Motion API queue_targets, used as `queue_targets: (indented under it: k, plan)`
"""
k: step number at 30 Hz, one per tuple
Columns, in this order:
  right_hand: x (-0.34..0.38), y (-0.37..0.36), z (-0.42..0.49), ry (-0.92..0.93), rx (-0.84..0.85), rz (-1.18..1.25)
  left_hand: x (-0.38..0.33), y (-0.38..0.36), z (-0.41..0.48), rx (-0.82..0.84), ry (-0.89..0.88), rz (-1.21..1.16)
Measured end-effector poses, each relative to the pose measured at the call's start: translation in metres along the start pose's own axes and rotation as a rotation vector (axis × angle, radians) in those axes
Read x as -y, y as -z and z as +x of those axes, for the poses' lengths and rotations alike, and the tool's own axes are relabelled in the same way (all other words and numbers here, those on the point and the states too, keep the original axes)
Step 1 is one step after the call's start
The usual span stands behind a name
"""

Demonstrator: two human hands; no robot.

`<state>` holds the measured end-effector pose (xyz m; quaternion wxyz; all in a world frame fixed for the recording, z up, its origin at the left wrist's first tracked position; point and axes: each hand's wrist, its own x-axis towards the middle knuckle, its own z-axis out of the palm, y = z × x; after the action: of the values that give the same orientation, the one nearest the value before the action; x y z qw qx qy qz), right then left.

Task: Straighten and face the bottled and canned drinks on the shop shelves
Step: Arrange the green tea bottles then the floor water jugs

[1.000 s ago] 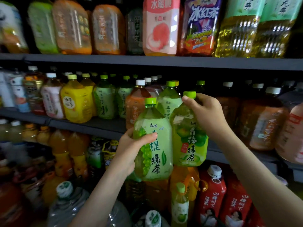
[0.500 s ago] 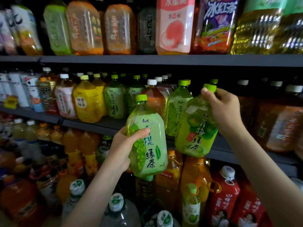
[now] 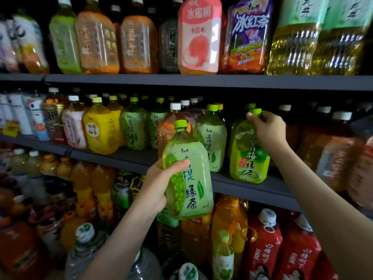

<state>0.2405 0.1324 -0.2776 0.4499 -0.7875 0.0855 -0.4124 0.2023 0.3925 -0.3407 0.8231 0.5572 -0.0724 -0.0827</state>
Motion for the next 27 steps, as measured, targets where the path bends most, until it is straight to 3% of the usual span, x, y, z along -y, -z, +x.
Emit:
queue_targets:
  k: [8, 10, 12, 14, 17, 21, 24, 27]
  plan:
    - [-0.012, 0.000, 0.002, 0.009, 0.064, -0.291, 0.014, 0.001, 0.009, -0.022, 0.031, -0.010]
    - [0.000, 0.000, -0.019, 0.067, -0.078, -0.381, 0.015, 0.002, 0.009, -0.023, 0.037, -0.003]
    - [0.023, -0.006, -0.056, 0.276, -0.217, -0.301, 0.014, 0.007, 0.009, -0.024, 0.028, 0.008]
    - [0.043, -0.026, -0.099, 0.380, -0.038, -0.166, 0.011, 0.015, 0.008, -0.021, -0.002, 0.009]
    - [0.057, -0.071, -0.143, 0.215, 0.374, -0.052, 0.003, 0.043, 0.007, -0.029, -0.063, 0.017]
    - [0.072, -0.127, -0.155, 0.217, 0.506, 0.003, -0.022, 0.103, 0.019, -0.036, -0.137, 0.085]
    - [0.089, -0.181, -0.161, 0.171, 0.704, -0.058, -0.048, 0.150, 0.048, -0.082, -0.187, 0.120]
    - [0.102, -0.239, -0.160, 0.071, 0.663, 0.015, -0.074, 0.182, 0.084, -0.041, -0.252, 0.207]
